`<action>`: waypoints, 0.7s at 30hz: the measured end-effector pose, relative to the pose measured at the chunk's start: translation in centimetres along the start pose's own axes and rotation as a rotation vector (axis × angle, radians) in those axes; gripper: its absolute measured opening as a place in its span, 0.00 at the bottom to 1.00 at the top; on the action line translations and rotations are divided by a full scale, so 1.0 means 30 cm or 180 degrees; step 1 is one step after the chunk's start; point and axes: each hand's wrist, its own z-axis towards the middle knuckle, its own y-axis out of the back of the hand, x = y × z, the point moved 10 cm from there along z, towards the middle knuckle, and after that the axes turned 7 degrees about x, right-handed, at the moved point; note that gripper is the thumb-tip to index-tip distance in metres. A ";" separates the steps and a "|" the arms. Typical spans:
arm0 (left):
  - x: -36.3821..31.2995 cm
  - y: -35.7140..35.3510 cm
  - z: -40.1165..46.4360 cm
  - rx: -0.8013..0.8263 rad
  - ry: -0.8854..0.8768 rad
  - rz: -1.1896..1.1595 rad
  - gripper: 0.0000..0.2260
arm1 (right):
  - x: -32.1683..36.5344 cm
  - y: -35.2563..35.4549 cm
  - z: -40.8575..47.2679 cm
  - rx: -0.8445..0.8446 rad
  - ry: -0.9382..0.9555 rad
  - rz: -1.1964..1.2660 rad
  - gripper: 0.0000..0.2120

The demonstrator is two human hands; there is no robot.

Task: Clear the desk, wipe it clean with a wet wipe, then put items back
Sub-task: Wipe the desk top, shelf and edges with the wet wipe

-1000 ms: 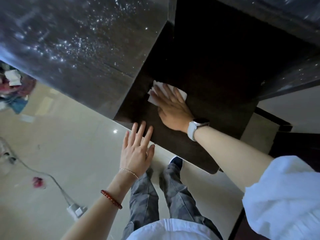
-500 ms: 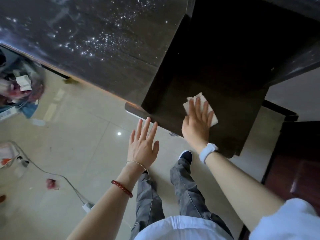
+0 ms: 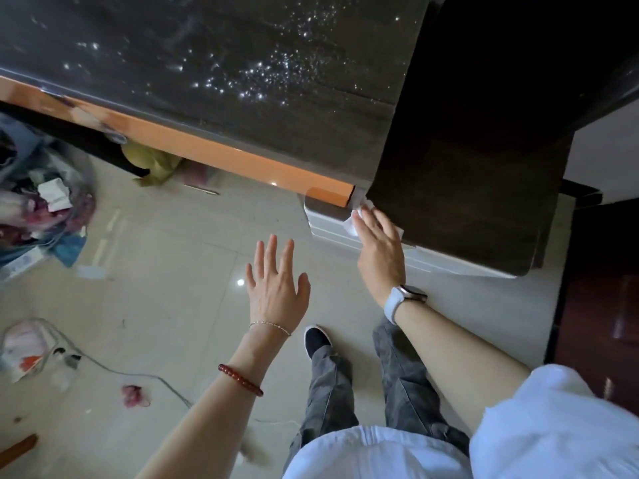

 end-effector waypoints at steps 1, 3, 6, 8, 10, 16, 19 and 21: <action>0.010 0.025 -0.002 -0.0010 -0.0050 -0.0019 0.25 | 0.016 0.008 0.001 -0.0004 -0.0087 0.0082 0.26; 0.025 0.077 -0.009 -0.0024 -0.0149 -0.0063 0.25 | 0.038 0.032 0.001 0.0029 -0.0277 0.0325 0.26; 0.029 0.178 -0.033 -0.0123 -0.0305 -0.0178 0.23 | 0.065 0.062 -0.010 0.0291 -0.0309 0.0690 0.27; 0.022 0.262 -0.057 -0.0241 -0.0407 -0.0264 0.23 | 0.101 0.123 -0.029 0.0267 -0.0219 0.0846 0.26; 0.010 0.337 -0.077 -0.0386 -0.0488 -0.0328 0.23 | 0.139 0.219 -0.056 0.0042 -0.0173 0.1045 0.23; -0.075 0.573 -0.067 -0.0702 -0.0791 -0.0308 0.22 | 0.259 0.570 -0.014 -0.0994 -0.0078 0.1295 0.21; -0.122 0.675 -0.011 -0.0754 -0.0881 -0.0231 0.22 | 0.272 0.640 0.093 -0.1195 -0.0240 0.1164 0.20; -0.151 0.737 0.033 -0.0823 -0.0954 -0.0135 0.21 | 0.276 0.634 0.166 -0.1108 -0.0319 0.1101 0.19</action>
